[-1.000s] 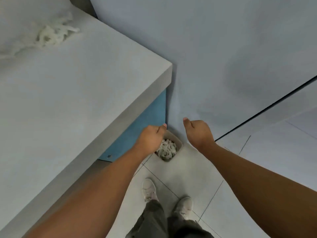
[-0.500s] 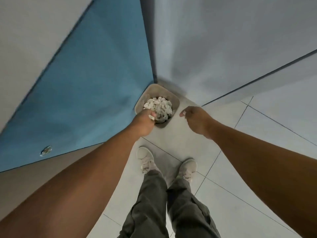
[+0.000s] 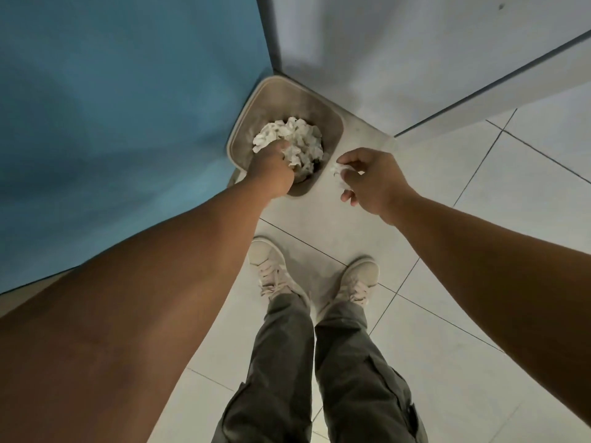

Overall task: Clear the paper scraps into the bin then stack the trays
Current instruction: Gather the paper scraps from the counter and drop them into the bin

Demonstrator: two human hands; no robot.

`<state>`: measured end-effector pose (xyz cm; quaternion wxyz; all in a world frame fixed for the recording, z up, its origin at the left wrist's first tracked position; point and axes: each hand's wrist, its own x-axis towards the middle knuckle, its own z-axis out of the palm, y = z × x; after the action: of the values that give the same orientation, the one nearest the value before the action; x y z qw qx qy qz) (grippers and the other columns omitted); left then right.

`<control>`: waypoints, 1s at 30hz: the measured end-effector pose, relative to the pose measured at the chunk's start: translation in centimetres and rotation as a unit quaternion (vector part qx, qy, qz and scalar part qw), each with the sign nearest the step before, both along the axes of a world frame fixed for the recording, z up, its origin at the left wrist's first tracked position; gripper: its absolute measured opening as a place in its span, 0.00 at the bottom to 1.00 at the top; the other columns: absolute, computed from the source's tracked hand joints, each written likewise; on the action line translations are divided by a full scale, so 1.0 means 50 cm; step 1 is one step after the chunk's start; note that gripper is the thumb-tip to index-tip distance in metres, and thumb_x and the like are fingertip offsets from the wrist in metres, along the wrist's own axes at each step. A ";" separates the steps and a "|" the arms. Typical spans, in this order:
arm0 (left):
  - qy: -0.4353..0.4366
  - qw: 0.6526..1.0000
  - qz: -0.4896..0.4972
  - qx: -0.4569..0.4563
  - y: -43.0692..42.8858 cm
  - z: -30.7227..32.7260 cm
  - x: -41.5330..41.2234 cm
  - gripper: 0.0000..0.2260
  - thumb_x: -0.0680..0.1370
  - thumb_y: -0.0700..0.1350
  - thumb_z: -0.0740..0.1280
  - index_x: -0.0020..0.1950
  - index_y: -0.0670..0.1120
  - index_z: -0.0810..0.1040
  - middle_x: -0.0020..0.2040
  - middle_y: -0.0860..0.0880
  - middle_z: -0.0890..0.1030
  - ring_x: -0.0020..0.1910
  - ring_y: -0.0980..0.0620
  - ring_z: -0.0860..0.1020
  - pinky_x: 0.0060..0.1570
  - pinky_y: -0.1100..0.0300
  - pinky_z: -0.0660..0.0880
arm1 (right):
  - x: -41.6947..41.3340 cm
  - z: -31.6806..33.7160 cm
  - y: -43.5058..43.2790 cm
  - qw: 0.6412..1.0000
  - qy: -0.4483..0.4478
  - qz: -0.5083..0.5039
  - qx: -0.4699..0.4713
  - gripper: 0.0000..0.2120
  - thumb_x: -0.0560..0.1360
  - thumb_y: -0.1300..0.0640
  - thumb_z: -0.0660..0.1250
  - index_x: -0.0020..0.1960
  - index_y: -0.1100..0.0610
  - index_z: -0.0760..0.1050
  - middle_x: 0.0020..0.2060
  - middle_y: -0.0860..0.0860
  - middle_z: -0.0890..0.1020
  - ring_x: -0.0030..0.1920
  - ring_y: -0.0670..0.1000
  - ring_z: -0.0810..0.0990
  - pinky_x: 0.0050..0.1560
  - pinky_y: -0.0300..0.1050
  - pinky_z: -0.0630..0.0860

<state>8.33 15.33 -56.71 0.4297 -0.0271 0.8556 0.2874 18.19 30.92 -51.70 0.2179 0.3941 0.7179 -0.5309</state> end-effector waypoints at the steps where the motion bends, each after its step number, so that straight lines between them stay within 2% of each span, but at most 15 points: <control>1: 0.011 1.000 0.002 -0.009 -0.006 -0.001 -0.003 0.26 0.77 0.34 0.64 0.73 0.50 0.69 0.68 0.45 0.73 0.63 0.45 0.75 0.59 0.55 0.77 | -0.008 -0.005 -0.006 1.000 0.003 -0.004 0.004 0.09 0.79 0.62 0.62 0.54 0.53 0.78 0.45 0.49 0.82 0.29 0.51 0.82 0.31 0.44 0.78; 3: 0.044 0.999 0.004 -0.020 -0.020 0.005 -0.011 0.25 0.76 0.34 0.63 0.72 0.50 0.71 0.68 0.45 0.74 0.62 0.45 0.75 0.58 0.53 0.77 | -0.030 -0.014 -0.016 1.000 0.014 -0.011 0.012 0.09 0.78 0.61 0.62 0.54 0.51 0.77 0.46 0.50 0.81 0.31 0.52 0.84 0.33 0.45 0.79; 6: 0.075 0.997 0.013 -0.008 -0.045 0.022 -0.019 0.23 0.76 0.34 0.62 0.69 0.50 0.74 0.67 0.47 0.75 0.59 0.47 0.76 0.55 0.57 0.76 | -0.072 -0.029 -0.030 0.999 0.035 -0.007 0.033 0.10 0.76 0.60 0.64 0.51 0.47 0.78 0.48 0.52 0.83 0.36 0.54 0.85 0.43 0.53 0.83; 8: 0.087 0.996 0.024 0.004 -0.062 0.025 -0.017 0.21 0.77 0.35 0.62 0.67 0.49 0.76 0.66 0.47 0.77 0.59 0.46 0.77 0.57 0.53 0.77 | -0.105 -0.044 -0.041 0.998 0.046 0.000 0.039 0.10 0.75 0.57 0.64 0.51 0.44 0.78 0.49 0.53 0.83 0.41 0.56 0.85 0.48 0.55 0.82; 11: 0.090 0.995 0.043 0.002 -0.095 0.018 -0.007 0.18 0.77 0.36 0.64 0.65 0.49 0.78 0.63 0.47 0.79 0.59 0.45 0.78 0.58 0.51 0.78 | -0.141 -0.071 -0.064 0.996 0.028 0.067 0.052 0.14 0.77 0.56 0.65 0.62 0.48 0.76 0.60 0.53 0.80 0.56 0.56 0.80 0.60 0.50 0.77; 13: 0.093 0.995 0.038 -0.004 -0.113 0.014 -0.001 0.19 0.77 0.34 0.63 0.65 0.49 0.78 0.63 0.48 0.79 0.60 0.47 0.78 0.59 0.54 0.77 | -0.145 -0.083 -0.075 0.994 0.012 0.093 0.048 0.19 0.78 0.56 0.65 0.68 0.50 0.72 0.64 0.53 0.77 0.62 0.56 0.77 0.64 0.47 0.73; 16: 0.096 0.995 0.024 -0.011 -0.130 0.023 0.001 0.20 0.77 0.33 0.62 0.67 0.49 0.77 0.64 0.49 0.78 0.60 0.49 0.77 0.58 0.55 0.77 | -0.132 -0.084 -0.079 0.994 0.001 0.098 0.046 0.22 0.78 0.56 0.64 0.72 0.49 0.68 0.66 0.53 0.76 0.64 0.56 0.76 0.64 0.47 0.72; 21: 0.102 0.995 0.012 -0.004 -0.130 0.055 0.003 0.20 0.78 0.33 0.62 0.67 0.48 0.76 0.64 0.48 0.79 0.60 0.49 0.78 0.59 0.58 0.75 | -0.089 -0.043 -0.071 0.990 0.000 0.127 0.056 0.21 0.77 0.57 0.64 0.69 0.48 0.71 0.64 0.53 0.78 0.64 0.56 0.76 0.64 0.49 0.73; 25: 0.122 0.992 -0.006 0.011 -0.107 0.114 0.005 0.17 0.79 0.36 0.63 0.66 0.47 0.77 0.62 0.48 0.80 0.61 0.48 0.78 0.57 0.62 0.71 | -0.059 0.028 -0.059 0.987 0.005 0.141 0.074 0.22 0.77 0.55 0.65 0.70 0.48 0.71 0.64 0.54 0.77 0.65 0.55 0.74 0.59 0.38 0.69; 27: 0.133 0.991 -0.007 0.021 -0.096 0.154 0.005 0.15 0.79 0.38 0.64 0.65 0.47 0.78 0.61 0.48 0.81 0.60 0.48 0.79 0.57 0.60 0.73 | -0.049 0.077 -0.055 0.982 0.016 0.162 0.092 0.22 0.77 0.54 0.65 0.70 0.49 0.71 0.65 0.54 0.77 0.64 0.56 0.74 0.58 0.38 0.68; 30: 0.151 0.988 -0.013 0.033 -0.078 0.234 0.006 0.17 0.77 0.43 0.65 0.66 0.48 0.77 0.63 0.47 0.80 0.62 0.47 0.79 0.63 0.51 0.75 | -0.046 0.164 -0.050 0.973 0.041 0.188 0.126 0.21 0.76 0.53 0.66 0.69 0.50 0.72 0.65 0.53 0.77 0.63 0.56 0.75 0.60 0.41 0.70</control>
<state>8.64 11.41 -45.00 0.3000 0.0421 0.9012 0.3101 15.89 28.44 -43.51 0.2329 0.2537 0.8486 -0.4017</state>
